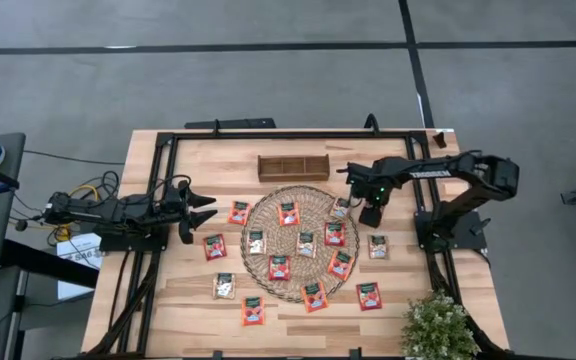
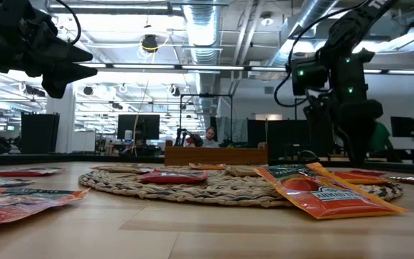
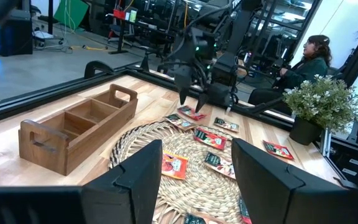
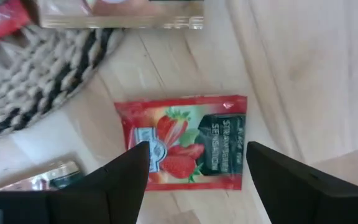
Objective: Pick & Place Tea
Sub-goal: Put the red tea bag into the right section of the brown wooden organizer
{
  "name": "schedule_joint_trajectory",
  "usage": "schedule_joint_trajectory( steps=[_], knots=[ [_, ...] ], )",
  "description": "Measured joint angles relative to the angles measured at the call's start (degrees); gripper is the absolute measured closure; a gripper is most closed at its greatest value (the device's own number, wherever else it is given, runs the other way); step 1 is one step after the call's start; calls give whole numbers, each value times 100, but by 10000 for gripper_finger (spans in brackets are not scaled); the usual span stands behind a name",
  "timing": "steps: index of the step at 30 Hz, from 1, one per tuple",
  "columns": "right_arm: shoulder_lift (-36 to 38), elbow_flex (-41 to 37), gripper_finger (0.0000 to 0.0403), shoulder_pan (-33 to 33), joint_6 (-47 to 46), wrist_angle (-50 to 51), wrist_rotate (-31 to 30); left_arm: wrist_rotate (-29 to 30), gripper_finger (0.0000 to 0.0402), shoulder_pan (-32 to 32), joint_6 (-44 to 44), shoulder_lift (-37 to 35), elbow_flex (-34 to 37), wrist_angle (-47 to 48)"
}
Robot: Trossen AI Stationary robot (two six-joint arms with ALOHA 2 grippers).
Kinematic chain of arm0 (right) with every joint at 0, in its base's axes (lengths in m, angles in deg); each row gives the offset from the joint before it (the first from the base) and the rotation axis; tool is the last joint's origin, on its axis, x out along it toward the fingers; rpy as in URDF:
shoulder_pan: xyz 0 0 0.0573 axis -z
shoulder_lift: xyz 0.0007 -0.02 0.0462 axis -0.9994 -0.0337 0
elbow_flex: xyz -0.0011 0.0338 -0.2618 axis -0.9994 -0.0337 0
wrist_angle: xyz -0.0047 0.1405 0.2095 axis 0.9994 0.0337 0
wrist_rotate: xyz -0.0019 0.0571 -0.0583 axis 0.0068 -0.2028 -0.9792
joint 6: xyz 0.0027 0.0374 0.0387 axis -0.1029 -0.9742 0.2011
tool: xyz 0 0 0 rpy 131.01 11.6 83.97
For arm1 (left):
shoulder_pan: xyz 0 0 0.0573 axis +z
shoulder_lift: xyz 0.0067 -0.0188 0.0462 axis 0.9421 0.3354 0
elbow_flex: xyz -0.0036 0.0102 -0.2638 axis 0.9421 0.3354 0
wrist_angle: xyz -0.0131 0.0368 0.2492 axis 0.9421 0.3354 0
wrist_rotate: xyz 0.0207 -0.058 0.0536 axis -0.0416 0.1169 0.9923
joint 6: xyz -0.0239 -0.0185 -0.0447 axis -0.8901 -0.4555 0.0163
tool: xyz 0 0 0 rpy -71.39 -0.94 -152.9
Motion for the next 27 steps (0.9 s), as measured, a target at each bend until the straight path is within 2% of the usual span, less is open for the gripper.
schedule_joint_trajectory(
  steps=[6,10,21,27],
  knots=[
    [583,1,143,-1,-55,175,-140,1,216,1,2,0,0,0],
    [626,1,143,131,1,182,-267,0,216,0,4,0,0,0],
    [-513,1,143,643,685,113,-261,0,216,1,4,0,0,0],
    [-851,39,143,694,762,161,-151,0,216,0,4,0,0,0]
  ],
)
